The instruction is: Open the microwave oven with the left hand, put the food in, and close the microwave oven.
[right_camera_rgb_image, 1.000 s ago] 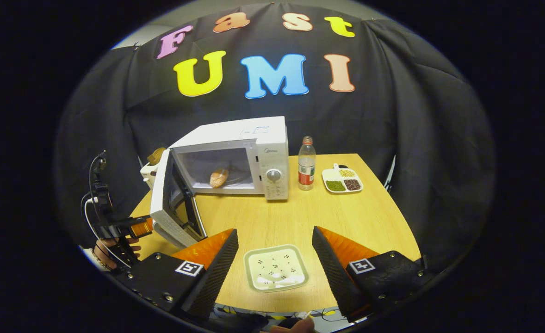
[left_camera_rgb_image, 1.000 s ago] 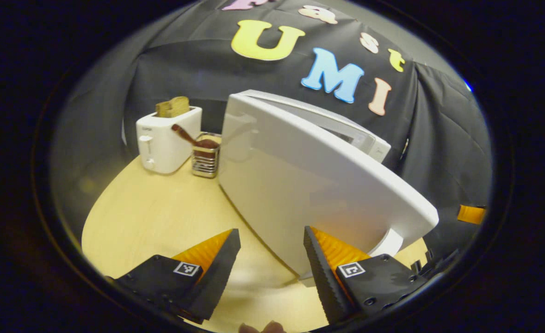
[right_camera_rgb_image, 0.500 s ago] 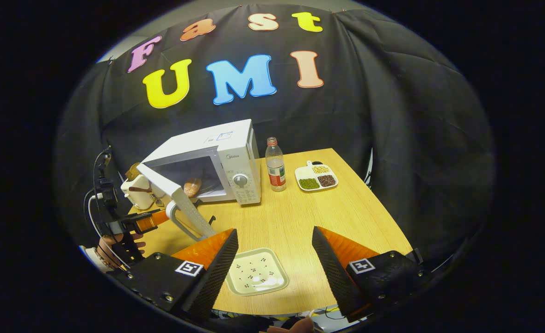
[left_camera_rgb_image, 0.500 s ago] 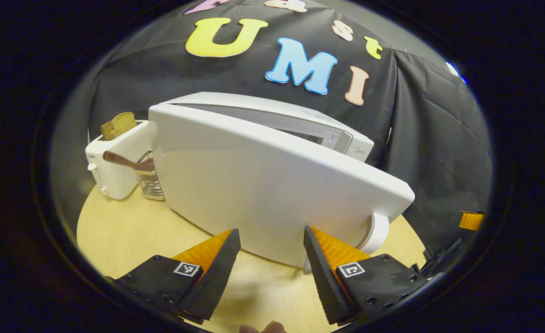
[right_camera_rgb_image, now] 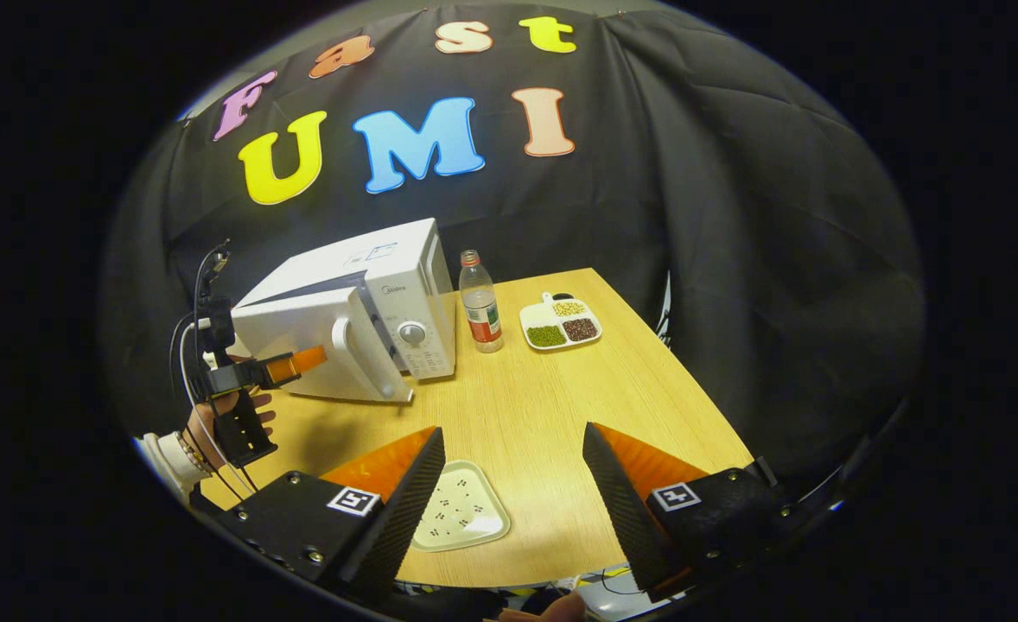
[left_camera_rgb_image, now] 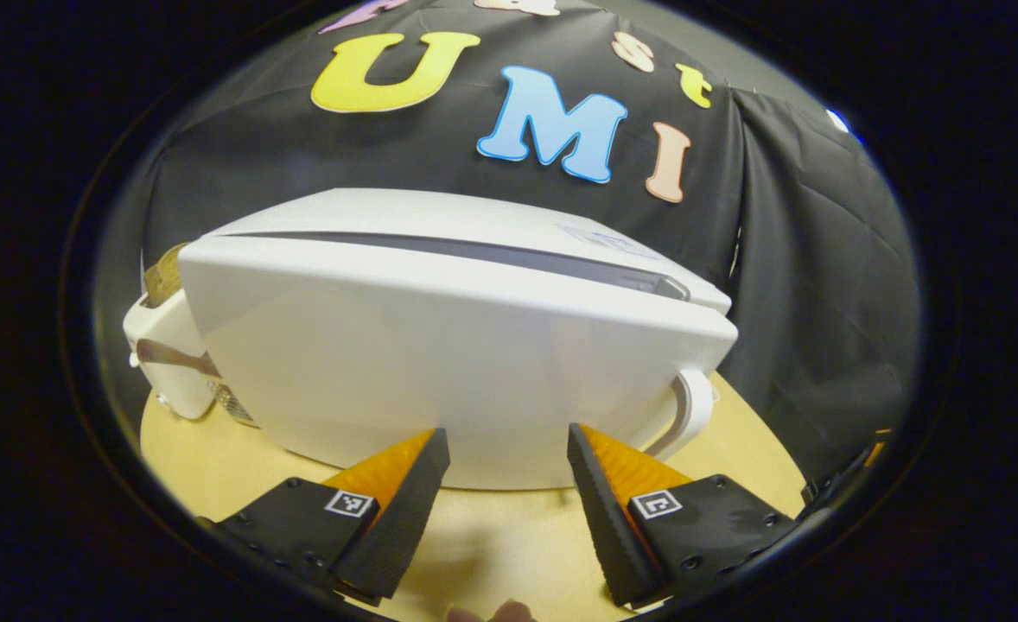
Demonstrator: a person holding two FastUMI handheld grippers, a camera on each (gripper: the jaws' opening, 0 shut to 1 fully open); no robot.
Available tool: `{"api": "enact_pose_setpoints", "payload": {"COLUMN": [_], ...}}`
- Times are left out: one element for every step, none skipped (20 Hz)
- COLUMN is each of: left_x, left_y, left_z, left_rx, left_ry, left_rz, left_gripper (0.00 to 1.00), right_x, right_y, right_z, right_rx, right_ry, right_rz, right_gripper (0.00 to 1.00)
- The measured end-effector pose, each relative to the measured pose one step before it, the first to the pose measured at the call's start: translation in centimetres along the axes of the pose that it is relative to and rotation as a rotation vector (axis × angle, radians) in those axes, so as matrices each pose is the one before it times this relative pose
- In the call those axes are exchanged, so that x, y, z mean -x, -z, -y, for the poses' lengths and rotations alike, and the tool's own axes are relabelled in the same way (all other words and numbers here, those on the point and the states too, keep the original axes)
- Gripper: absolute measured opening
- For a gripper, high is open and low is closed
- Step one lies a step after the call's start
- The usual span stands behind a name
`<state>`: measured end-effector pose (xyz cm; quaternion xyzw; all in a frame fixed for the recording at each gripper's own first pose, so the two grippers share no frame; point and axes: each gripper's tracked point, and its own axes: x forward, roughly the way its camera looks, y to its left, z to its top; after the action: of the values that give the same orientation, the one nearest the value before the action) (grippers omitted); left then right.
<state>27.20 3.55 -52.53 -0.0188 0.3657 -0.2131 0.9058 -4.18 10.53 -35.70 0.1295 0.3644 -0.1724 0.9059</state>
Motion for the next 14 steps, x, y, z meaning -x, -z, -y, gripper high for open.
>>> {"api": "enact_pose_setpoints", "payload": {"left_x": [-0.484,-0.511,-0.236,-0.348,-0.319,-0.206,0.004,-0.222,-0.292,-0.297,-0.329,-0.046,-0.017,0.290], "left_y": [-0.233,-0.284,-0.269,0.386,0.088,-0.144,-0.086,-0.151,0.145,-0.198,0.271,0.334,-0.039,-0.084], "left_z": [0.010,0.126,-0.001,0.316,0.373,-0.057,-0.010,0.007,0.142,0.143,0.032,0.198,0.378,0.294], "left_rx": [-0.00792,-0.00512,0.00097,0.02529,0.01563,-0.00481,-0.01074,-0.00850,0.00999,0.00367,0.00583,0.02592,-0.00538,-0.01353], "left_ry": [-0.00650,-0.00247,-0.00872,0.00901,0.01002,-0.00258,-0.00351,-0.00006,0.01089,0.00782,-0.00314,0.00125,0.00518,0.00076], "left_rz": [0.00032,0.00391,-0.00245,-0.01464,-0.00087,-0.00455,-0.00285,0.00098,-0.00133,0.00702,-0.01455,-0.00925,0.00222,0.00500], "left_gripper": [0.93,0.93,0.92,0.92,0.92,0.92,0.93,0.87,0.92,0.91,0.94,0.89,0.87,0.87], "right_x": [-0.090,-0.037,0.034,-0.018,-0.008,-0.103,0.056,0.148,0.113,0.037,0.070,0.183,0.174,0.280], "right_y": [0.139,0.011,-0.170,-0.067,-0.099,-0.023,0.008,-0.259,-0.218,0.029,0.069,-0.045,-0.152,-0.204], "right_z": [0.233,0.121,0.105,0.177,0.016,-0.041,-0.173,-0.129,-0.061,-0.278,-0.309,-0.237,-0.152,-0.175], "right_rx": [-0.00811,-0.00600,-0.00356,-0.00179,-0.00366,-0.00412,-0.00137,0.00277,0.00135,-0.00118,0.00044,0.00685,0.00628,0.00450], "right_ry": [0.00536,0.00154,0.00270,0.00425,0.00024,-0.00240,-0.00725,-0.00359,-0.00258,-0.00934,-0.00903,-0.00791,-0.00440,-0.00467], "right_rz": [-0.00475,-0.00356,0.00368,0.00445,0.00162,-0.00267,-0.00122,0.00804,0.00602,-0.00126,-0.00403,-0.00305,0.00606,0.00493], "right_gripper": [0.98,0.98,0.98,0.98,0.98,0.98,0.98,0.98,0.99,0.98,0.98,0.98,0.98,0.99]}}
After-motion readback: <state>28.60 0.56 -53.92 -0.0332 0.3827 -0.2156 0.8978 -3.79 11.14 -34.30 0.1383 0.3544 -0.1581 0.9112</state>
